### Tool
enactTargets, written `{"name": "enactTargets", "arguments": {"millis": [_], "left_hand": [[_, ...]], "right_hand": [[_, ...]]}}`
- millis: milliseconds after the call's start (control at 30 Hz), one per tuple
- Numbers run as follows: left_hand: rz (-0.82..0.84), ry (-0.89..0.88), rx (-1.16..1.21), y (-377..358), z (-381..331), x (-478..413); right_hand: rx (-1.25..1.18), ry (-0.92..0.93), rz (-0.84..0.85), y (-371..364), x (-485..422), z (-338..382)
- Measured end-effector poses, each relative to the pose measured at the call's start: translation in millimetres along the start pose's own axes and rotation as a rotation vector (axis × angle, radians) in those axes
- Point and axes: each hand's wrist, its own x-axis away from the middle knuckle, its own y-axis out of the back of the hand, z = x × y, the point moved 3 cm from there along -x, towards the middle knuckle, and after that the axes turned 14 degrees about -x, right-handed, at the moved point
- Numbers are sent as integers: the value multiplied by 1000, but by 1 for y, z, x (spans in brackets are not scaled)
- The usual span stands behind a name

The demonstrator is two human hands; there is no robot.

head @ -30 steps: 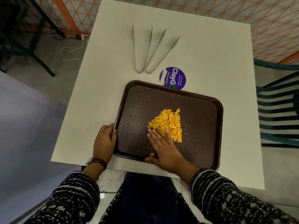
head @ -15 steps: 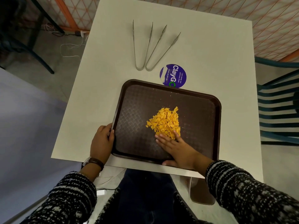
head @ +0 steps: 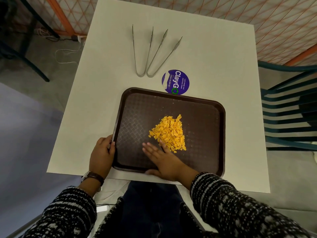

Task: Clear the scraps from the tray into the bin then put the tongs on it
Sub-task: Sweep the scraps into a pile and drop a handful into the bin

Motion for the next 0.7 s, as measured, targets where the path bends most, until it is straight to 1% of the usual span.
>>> {"name": "enactTargets", "arguments": {"millis": [67, 133, 300, 400, 467, 600, 633, 700], "left_hand": [[5, 0, -5, -1, 1, 1], [7, 0, -13, -1, 2, 1], [10, -3, -35, -3, 3, 0], [6, -3, -35, -3, 3, -1], [6, -3, -37, -3, 4, -2], [22, -8, -49, -3, 5, -2], [28, -5, -54, -4, 5, -2], [36, 9, -50, -3, 4, -2]], "right_hand": [[-7, -138, -70, 5, -5, -8], [0, -210, -120, 8, -6, -8], [-36, -142, -125, 11, -33, 23], [-61, -212, -159, 14, -58, 29], [-24, -293, -164, 15, -67, 24], [22, -457, -206, 18, -59, 0], [6, -460, -214, 19, -54, -4], [-67, -402, -255, 24, -45, -4]]}}
